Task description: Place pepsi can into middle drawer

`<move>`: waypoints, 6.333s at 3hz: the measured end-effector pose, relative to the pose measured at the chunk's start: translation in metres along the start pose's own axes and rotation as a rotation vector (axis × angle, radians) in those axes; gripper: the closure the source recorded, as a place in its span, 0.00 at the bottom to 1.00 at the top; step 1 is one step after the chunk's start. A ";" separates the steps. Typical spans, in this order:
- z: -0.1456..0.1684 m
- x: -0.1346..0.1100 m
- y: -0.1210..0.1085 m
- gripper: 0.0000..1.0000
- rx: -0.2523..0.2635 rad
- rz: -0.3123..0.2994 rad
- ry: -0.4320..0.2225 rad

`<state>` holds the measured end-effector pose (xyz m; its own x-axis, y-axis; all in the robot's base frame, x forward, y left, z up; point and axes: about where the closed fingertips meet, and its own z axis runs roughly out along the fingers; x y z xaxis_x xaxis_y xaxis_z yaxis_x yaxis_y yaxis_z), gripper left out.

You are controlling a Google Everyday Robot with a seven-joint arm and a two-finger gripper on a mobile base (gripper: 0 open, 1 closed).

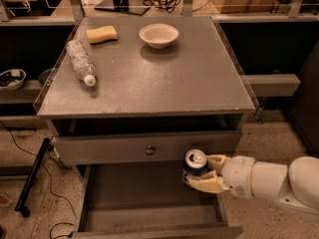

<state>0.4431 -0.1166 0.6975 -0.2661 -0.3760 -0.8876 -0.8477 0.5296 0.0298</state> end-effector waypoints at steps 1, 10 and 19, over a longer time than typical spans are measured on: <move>0.026 0.027 -0.009 1.00 0.008 0.005 0.009; 0.101 0.128 0.008 1.00 0.060 0.204 -0.024; 0.199 0.167 0.003 1.00 0.160 0.335 -0.141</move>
Offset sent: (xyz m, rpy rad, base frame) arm 0.0196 0.0033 -0.0555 -0.0099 0.0095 -0.0158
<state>0.4870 -0.0268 0.4578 -0.4408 -0.0598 -0.8956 -0.6395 0.7210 0.2666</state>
